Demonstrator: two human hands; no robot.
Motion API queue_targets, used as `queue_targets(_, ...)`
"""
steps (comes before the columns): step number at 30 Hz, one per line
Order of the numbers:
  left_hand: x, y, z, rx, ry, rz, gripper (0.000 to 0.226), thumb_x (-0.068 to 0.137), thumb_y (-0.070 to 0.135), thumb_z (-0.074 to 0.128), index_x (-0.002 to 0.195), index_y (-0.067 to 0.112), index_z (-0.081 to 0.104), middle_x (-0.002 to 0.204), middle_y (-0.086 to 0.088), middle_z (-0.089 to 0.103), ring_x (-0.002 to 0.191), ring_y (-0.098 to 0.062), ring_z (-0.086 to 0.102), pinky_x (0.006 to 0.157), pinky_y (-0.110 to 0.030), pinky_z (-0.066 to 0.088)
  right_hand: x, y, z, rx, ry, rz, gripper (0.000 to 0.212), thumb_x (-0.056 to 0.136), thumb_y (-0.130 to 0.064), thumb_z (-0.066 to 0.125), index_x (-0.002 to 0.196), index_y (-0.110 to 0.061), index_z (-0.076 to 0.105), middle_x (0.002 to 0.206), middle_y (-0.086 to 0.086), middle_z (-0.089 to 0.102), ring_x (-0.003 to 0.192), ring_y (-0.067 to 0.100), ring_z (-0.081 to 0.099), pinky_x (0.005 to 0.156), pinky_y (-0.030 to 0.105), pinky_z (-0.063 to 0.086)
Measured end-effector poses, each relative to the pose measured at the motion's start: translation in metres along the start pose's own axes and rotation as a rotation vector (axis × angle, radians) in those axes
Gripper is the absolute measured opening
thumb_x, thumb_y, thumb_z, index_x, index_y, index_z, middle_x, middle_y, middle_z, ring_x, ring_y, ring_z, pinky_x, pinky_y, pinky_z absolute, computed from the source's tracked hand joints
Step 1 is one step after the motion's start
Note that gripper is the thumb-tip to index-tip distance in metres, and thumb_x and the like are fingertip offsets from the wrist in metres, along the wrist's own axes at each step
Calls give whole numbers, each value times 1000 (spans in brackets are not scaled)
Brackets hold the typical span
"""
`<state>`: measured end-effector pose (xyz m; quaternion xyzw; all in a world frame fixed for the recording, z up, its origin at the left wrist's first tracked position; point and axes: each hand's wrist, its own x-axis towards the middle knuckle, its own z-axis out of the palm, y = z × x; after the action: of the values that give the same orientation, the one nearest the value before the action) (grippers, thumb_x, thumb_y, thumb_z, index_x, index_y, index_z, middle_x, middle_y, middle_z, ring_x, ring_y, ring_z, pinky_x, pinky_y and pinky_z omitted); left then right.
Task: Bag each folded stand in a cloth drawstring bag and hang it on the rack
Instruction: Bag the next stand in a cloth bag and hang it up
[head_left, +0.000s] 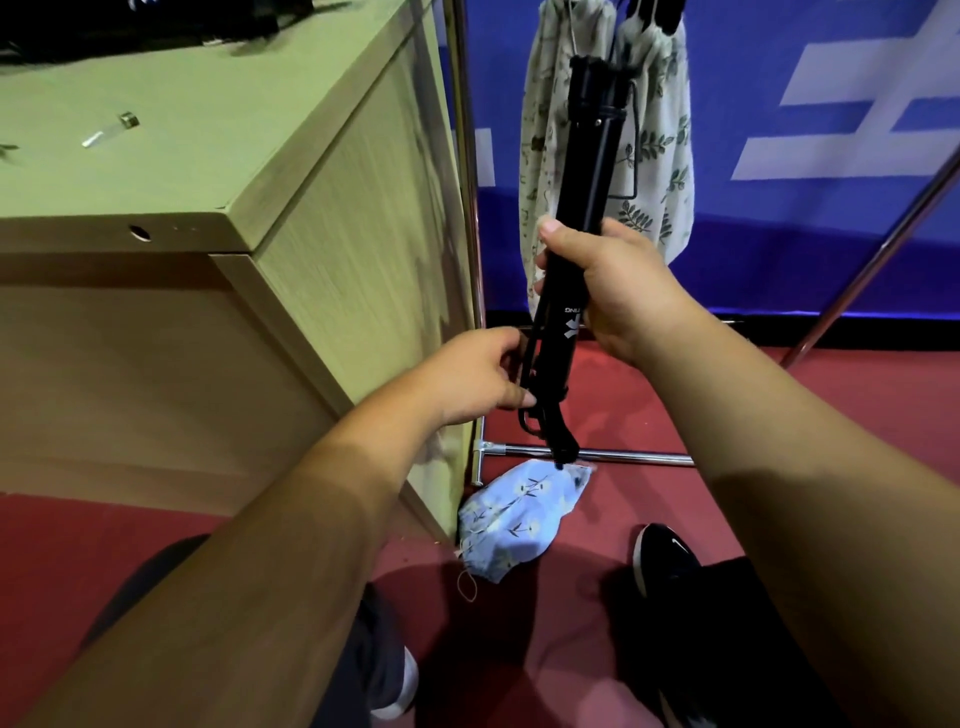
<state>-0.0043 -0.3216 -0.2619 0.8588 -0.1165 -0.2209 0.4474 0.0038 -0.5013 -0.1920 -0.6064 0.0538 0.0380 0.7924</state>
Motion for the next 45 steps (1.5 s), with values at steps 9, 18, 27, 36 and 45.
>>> queue_targets(9,-11,-1,-12,18,-93,-10,39,77,3,91,106,6,65,79,2,68,73,-15,62,75,-43,61,1,3,13,-22,-13,-31,24,87,-11,82,103,-13,65,72,5,61,66,25,58,66,42,51)
queue_targets(18,-23,0,-11,51,-126,7,35,78,9,93,98,18,65,83,-1,66,61,-11,65,53,-25,50,-9,0,22,26,-27,-7,20,90,-2,66,105,-13,60,76,10,53,59,23,52,64,41,48)
queue_targets(27,-29,0,-3,294,-148,141,60,74,35,95,128,27,68,117,16,72,111,-3,66,101,-28,51,-20,-2,15,26,-76,4,23,87,-4,63,108,-13,56,78,11,52,60,24,50,64,42,47)
queue_targets(36,-22,8,16,326,-145,142,49,91,18,83,131,17,54,114,16,67,110,-8,65,89,-12,47,-21,-8,4,76,-38,-15,22,85,-1,55,103,-14,52,68,6,47,55,23,46,61,38,45)
queue_targets(45,-16,17,27,411,-87,138,41,91,27,83,102,26,44,90,19,54,79,5,55,62,-5,38,-18,-10,-12,-10,31,-9,20,86,-9,66,104,-12,59,81,5,60,70,21,63,71,46,58)
